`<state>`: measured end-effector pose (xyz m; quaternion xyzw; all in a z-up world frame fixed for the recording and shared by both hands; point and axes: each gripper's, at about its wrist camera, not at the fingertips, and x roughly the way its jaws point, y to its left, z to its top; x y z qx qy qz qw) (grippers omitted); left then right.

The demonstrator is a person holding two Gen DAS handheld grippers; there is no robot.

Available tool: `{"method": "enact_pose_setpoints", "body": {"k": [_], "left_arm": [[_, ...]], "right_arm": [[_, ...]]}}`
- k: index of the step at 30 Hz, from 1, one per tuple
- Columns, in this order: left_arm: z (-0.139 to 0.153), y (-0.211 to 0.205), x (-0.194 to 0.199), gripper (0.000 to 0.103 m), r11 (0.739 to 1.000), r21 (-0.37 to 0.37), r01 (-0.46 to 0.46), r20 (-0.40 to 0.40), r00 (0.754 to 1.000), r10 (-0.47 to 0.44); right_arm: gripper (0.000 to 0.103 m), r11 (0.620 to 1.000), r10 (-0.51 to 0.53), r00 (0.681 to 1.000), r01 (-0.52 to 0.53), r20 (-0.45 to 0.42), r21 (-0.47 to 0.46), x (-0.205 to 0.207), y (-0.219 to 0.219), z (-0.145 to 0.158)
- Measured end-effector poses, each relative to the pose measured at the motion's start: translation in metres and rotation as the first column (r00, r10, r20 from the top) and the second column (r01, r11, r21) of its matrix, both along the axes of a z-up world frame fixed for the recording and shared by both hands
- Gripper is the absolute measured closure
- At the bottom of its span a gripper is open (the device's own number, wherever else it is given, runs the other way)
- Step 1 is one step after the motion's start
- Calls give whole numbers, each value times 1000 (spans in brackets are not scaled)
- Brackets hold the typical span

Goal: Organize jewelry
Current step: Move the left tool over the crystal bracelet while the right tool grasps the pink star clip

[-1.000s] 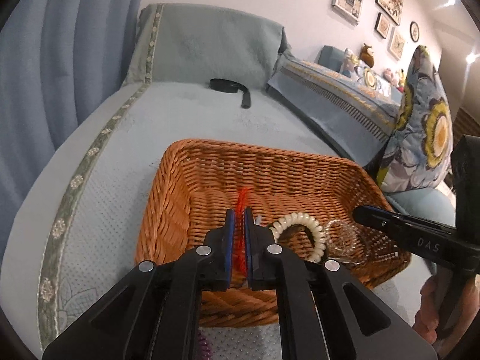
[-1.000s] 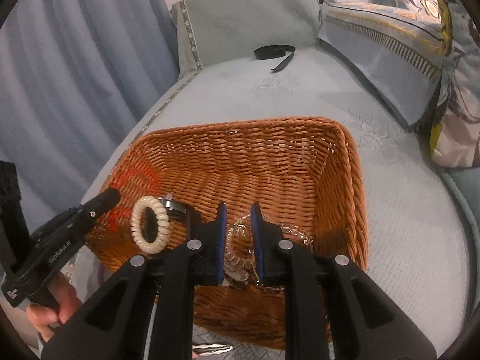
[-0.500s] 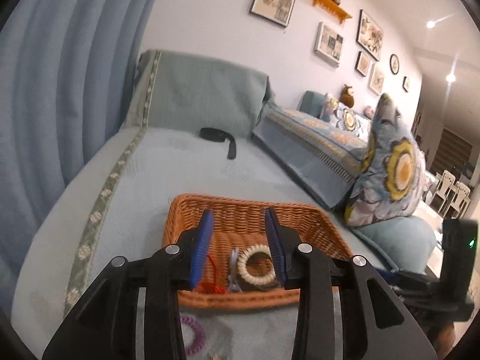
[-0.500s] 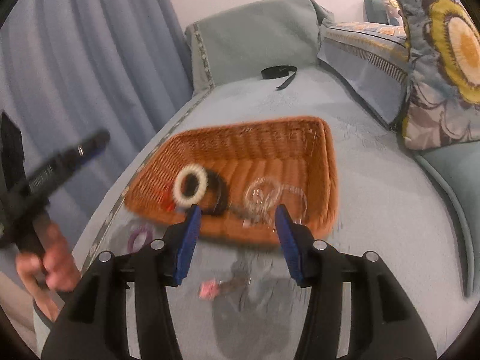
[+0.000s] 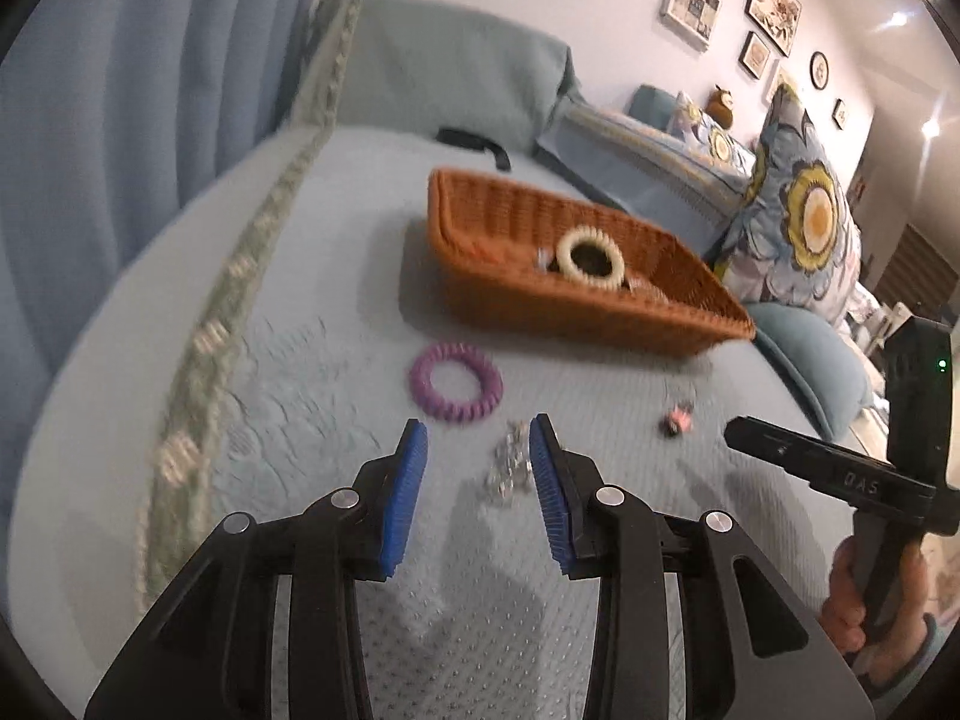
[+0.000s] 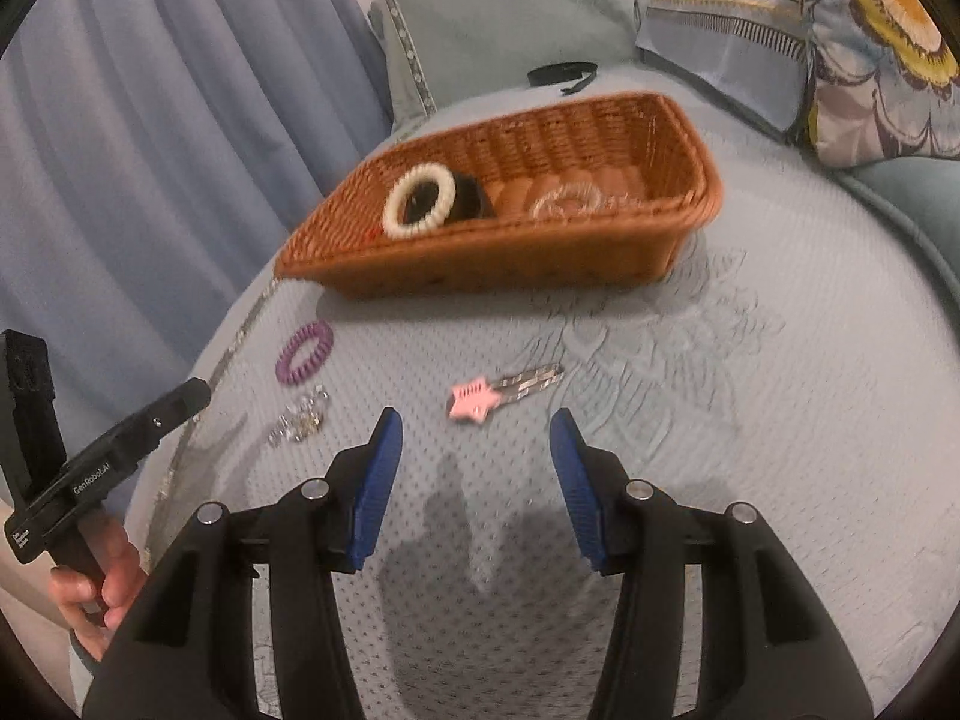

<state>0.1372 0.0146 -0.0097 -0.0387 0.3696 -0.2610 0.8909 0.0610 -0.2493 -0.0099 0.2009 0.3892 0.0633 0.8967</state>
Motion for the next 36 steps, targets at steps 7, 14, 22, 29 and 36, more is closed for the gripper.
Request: {"method": "enact_pose_setpoints", "body": {"k": [7,14,22,29,36], "left_arm": [[-16,-21,10,69,996,64,68,-45,997,-65],[-23,-41,16,69,987,117,111,-63,993,-104],[-23,-39,12,69,988,102,118,-35,993,-115],[-22,-34,10,69,990,66,128,-30,992,-126],[-26,-33,14,69,984,30,175,-82,982,-172]], "right_arm": [[55,999,-13,1000,14,-17,35,1,-5,-10],[55,1000,-2,1000,2,-15,-4,3,2,-9],[55,1000,-21,997,20,-80,-19,31,23,-11],[58,984,-123,985,106,-117,-140,59,38,-12],[82,973,-73,991,46,-113,-227,38,35,-13]]}}
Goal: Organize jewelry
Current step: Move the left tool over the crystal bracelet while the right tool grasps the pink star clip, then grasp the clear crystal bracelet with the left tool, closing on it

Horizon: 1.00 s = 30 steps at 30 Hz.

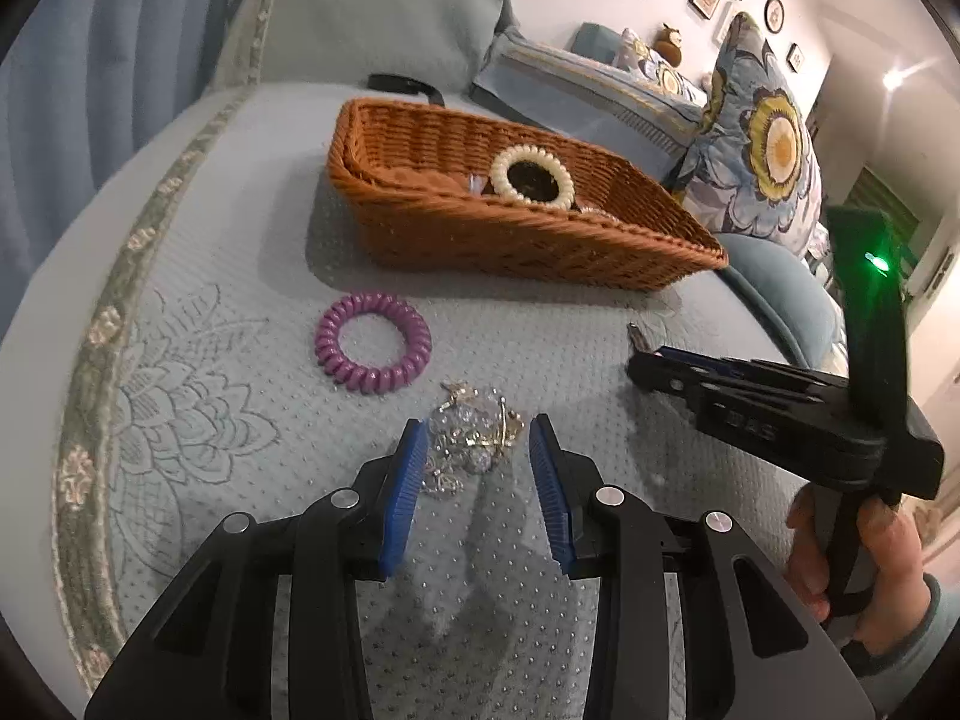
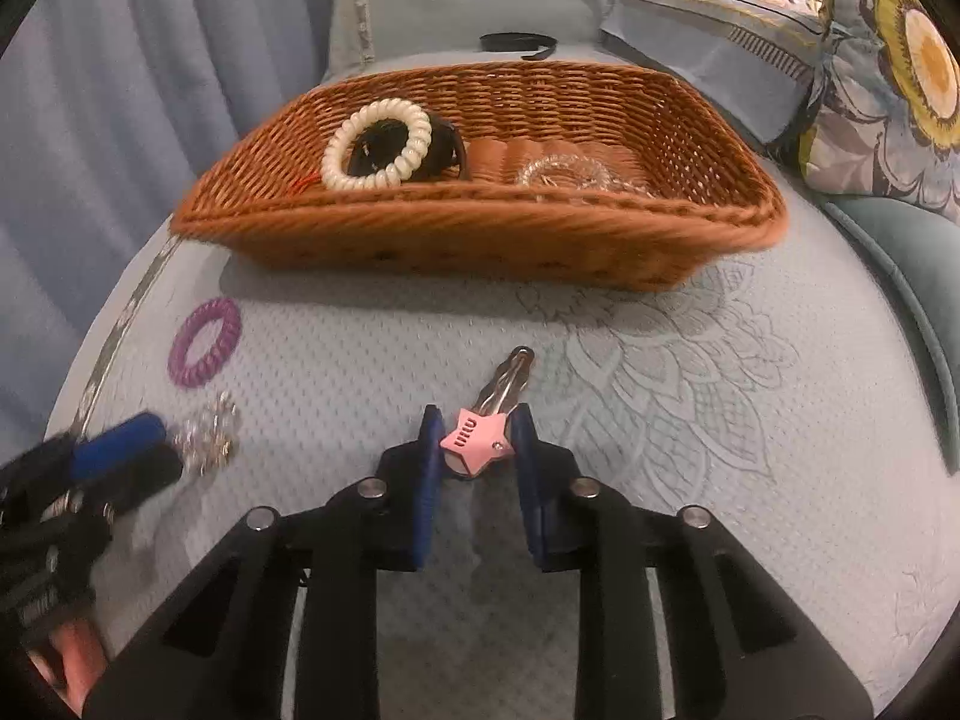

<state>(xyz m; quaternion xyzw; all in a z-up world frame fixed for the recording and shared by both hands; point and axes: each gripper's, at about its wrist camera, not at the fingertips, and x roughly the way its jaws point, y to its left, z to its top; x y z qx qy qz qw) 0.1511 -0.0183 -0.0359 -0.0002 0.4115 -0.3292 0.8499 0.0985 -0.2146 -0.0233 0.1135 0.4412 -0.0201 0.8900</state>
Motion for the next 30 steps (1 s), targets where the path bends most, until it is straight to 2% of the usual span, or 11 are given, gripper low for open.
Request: {"method": "enact_pose_setpoints", "body": {"k": [10,11,12,14,16,19,25,27,28,29,30], "left_arm": [[-6,-9,10,70,998,57,-26,-18,999,27],[-6,-11,8,87,997,69,-26,-5,1000,26],[-6,-11,8,91,997,71,-20,-1,1000,20],[-1,-8,4,98,999,44,-19,24,1000,18],[6,4,1,103,999,-42,-20,43,999,21],[10,17,3,103,991,-129,-27,26,999,30],[9,17,4,103,991,-133,-25,18,999,27],[7,10,2,95,996,-90,-25,16,1000,26],[6,8,1,73,997,-74,-24,19,999,25],[7,5,0,60,998,-55,-22,39,999,24],[9,3,-1,60,999,-40,-19,58,998,22]], "right_arm": [[82,997,73,997,-74,32,13,-32,-10,-2],[82,997,75,997,-76,35,14,-34,-11,-1],[82,997,75,996,-75,40,13,-35,-11,-1],[82,997,70,996,-70,51,12,-38,-11,1],[82,998,56,996,-57,68,3,-42,-11,4],[82,999,53,995,-53,88,-8,-46,-10,9],[82,998,71,994,-70,78,-8,-44,-8,6],[82,998,68,995,-69,74,0,-42,-9,4],[82,998,67,995,-68,72,5,-42,-10,4],[82,998,67,995,-68,69,13,-41,-10,3],[82,998,67,995,-68,68,17,-41,-10,3]]}}
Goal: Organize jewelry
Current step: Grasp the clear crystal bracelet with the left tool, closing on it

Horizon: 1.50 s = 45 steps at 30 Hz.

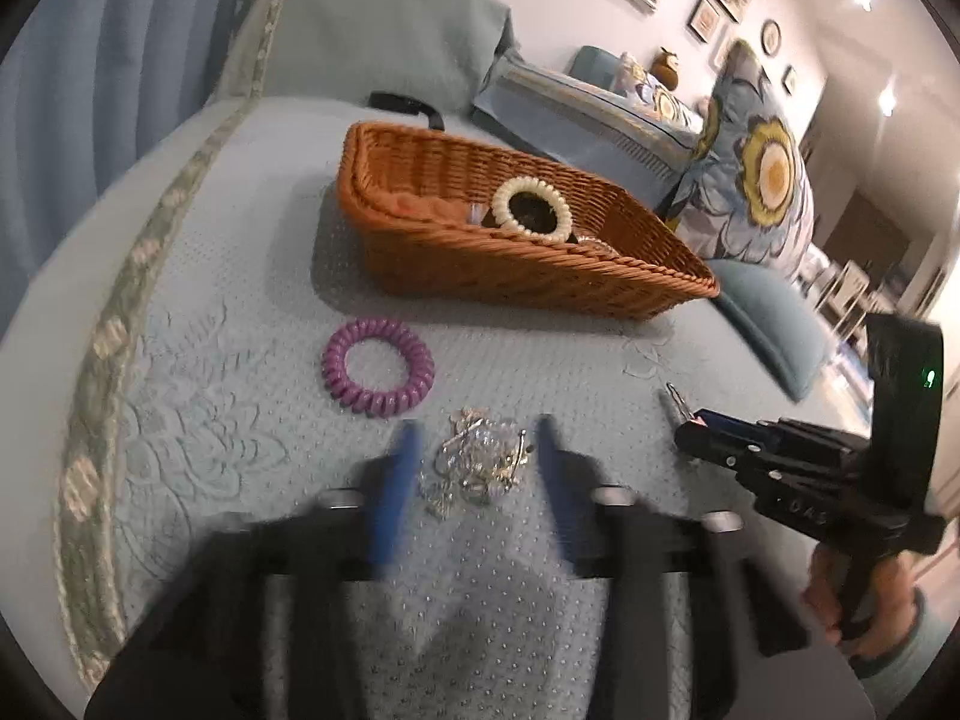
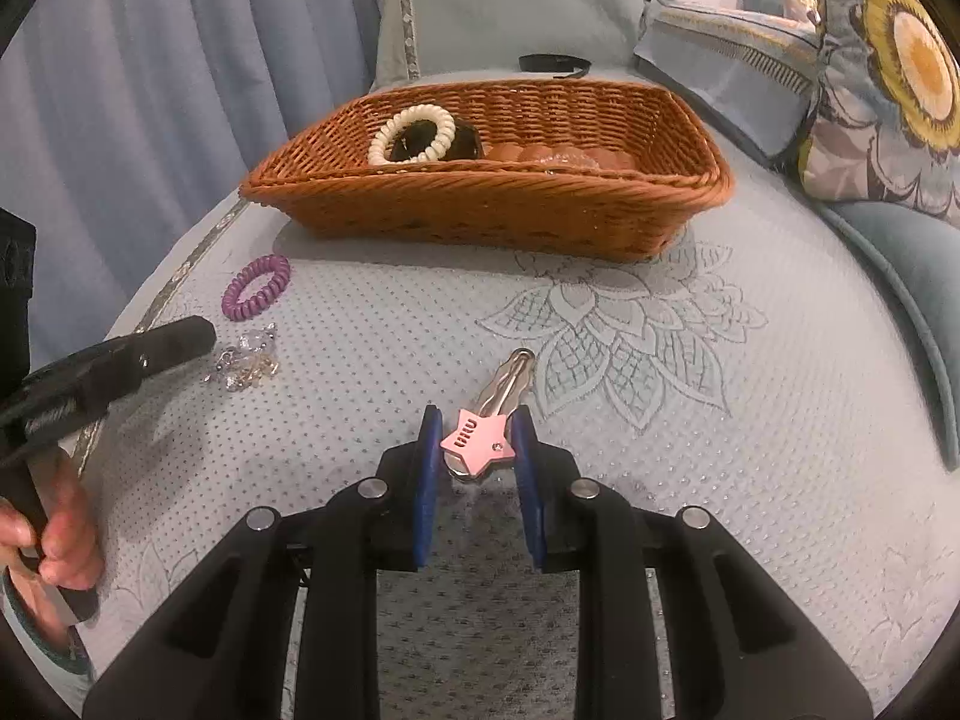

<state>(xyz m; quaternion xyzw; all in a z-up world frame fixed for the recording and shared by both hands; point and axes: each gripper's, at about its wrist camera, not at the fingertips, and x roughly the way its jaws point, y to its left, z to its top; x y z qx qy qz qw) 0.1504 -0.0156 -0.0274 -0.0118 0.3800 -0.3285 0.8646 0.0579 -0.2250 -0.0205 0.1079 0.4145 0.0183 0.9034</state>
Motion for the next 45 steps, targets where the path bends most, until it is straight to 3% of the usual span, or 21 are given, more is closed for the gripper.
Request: {"method": "enact_pose_setpoints", "body": {"k": [3,5,7,8,11,14,19,25,30,31,35,39,45], "left_arm": [[-5,-10,4,60,998,64,-2,-11,1000,2],[-13,-19,9,74,991,135,-11,-42,999,16],[-13,-26,7,82,983,182,-7,-21,1000,11],[-13,-28,6,96,983,186,5,-16,1000,-2],[-9,-23,1,96,987,160,1,14,1000,-3],[1,3,2,96,1000,8,-25,6,1000,25],[11,23,-2,96,991,-131,-33,-22,999,30],[27,21,-27,96,984,-177,-4,-2,1000,3],[21,32,-47,96,991,-127,-29,-29,999,26],[10,35,-49,95,995,-87,-53,-62,997,48],[-12,55,-54,95,993,-40,-111,-166,981,103],[-10,74,-64,95,990,-11,-142,-161,977,139],[-6,80,-76,92,992,27,-121,-147,981,124]], "right_arm": [[82,1000,1,1000,-1,-4,15,1,-3,-1],[82,1000,3,1000,-2,-7,22,2,-3,-1],[82,1000,4,1000,-3,-9,25,2,-4,-1],[82,1000,4,1000,-4,-8,26,2,-4,-1],[82,1000,5,1000,-5,-9,31,2,-4,-2],[82,999,5,1000,-5,-7,38,2,-5,-2],[82,998,3,1000,-3,-3,58,2,-8,-2],[82,998,3,1000,-3,-3,66,2,-8,-3],[82,997,7,1000,-7,-4,73,2,-9,-3],[82,997,9,1000,-8,-4,74,2,-9,-3],[82,996,13,1000,-13,-3,87,1,-12,-3],[82,995,20,1000,-20,-1,94,0,-13,-4],[82,996,34,999,-34,3,83,-2,-9,-3]]}}
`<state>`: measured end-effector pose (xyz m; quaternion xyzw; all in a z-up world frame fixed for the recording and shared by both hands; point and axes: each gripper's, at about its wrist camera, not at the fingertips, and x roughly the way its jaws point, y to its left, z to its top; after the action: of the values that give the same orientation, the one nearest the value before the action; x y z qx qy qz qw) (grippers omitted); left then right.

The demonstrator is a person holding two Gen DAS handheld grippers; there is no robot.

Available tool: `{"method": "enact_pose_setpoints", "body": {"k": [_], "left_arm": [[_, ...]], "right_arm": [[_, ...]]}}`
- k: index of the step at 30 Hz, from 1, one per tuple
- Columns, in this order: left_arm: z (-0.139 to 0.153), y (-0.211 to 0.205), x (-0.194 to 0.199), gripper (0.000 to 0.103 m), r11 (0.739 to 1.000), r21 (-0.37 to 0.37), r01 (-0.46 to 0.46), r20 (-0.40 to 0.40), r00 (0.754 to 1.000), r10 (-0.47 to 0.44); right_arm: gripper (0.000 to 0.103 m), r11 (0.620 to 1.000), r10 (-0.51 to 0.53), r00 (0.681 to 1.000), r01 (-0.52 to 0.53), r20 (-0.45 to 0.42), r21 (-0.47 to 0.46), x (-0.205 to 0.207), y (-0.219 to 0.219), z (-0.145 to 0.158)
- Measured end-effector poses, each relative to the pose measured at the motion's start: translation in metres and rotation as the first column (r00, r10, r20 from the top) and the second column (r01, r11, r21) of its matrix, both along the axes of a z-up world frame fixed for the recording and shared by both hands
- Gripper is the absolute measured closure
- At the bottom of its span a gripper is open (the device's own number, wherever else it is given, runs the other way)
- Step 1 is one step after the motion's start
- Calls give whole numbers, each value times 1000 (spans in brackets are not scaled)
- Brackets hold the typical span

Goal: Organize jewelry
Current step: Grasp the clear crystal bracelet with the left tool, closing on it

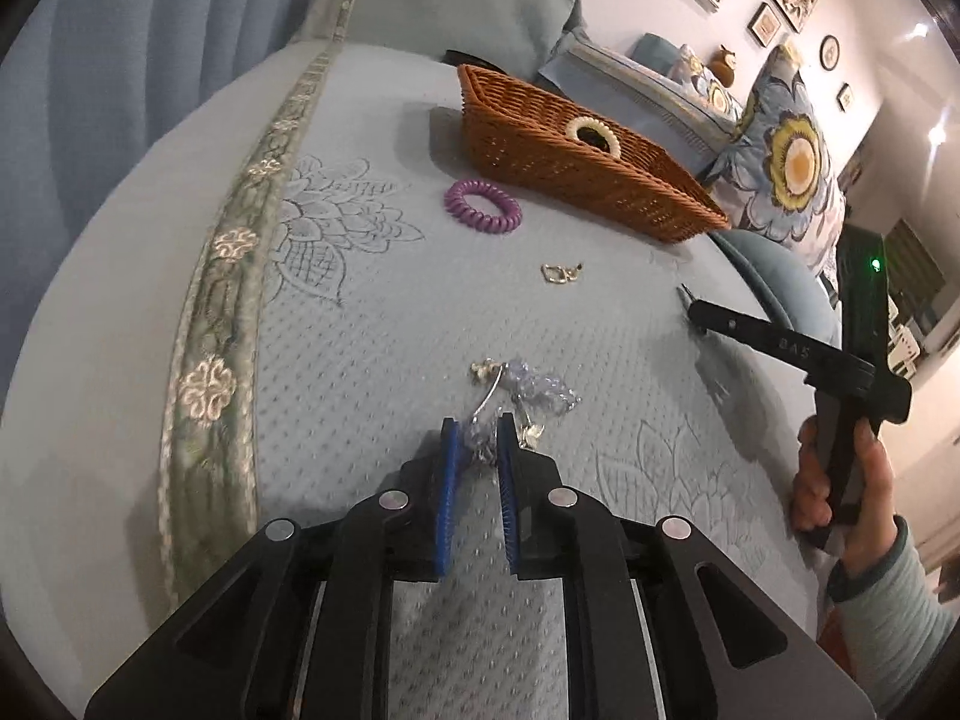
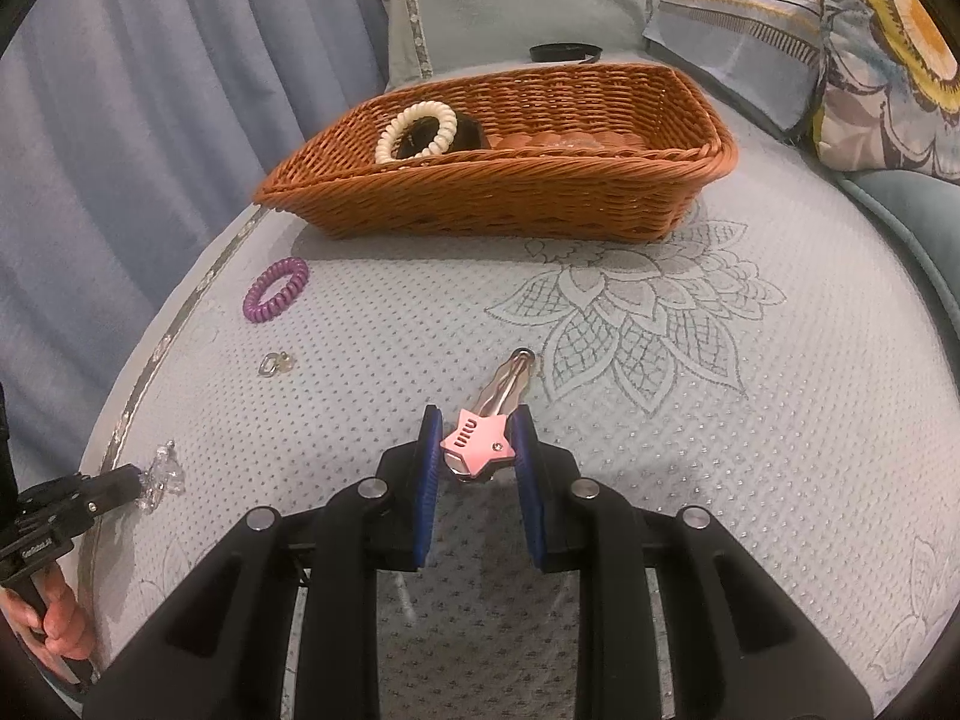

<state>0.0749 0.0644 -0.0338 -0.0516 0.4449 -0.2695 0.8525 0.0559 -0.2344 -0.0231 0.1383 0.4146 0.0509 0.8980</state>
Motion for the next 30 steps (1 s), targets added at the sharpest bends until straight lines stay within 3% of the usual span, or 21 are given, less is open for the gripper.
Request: {"method": "enact_pose_setpoints", "body": {"k": [3,8,12,15,17,21,24,30], "left_arm": [[0,4,-3,86,1000,15,-7,1,1000,7],[4,7,-6,61,1000,24,-18,26,999,18],[9,-5,-3,58,998,56,8,61,998,-12],[7,-23,2,46,993,115,35,65,997,-42],[0,-34,4,46,984,169,50,62,996,-61],[-5,-47,-11,45,956,288,57,150,983,-104],[-6,-46,-14,47,956,291,47,173,980,-101],[-5,-45,-14,49,959,278,63,180,977,-116]], "right_arm": [[82,1000,3,1000,-3,-2,9,0,-1,-1],[82,1000,6,1000,-6,-4,15,1,-3,-1],[82,1000,18,1000,-18,-3,4,0,0,-1],[82,999,41,999,-41,-7,-13,0,4,-1],[81,998,55,998,-55,-13,-23,-2,6,-1],[73,997,69,997,-70,-15,-28,-8,8,-1],[62,995,73,997,-74,-9,-64,-14,14,1],[60,993,50,999,-50,-9,-107,-15,19,0]]}}
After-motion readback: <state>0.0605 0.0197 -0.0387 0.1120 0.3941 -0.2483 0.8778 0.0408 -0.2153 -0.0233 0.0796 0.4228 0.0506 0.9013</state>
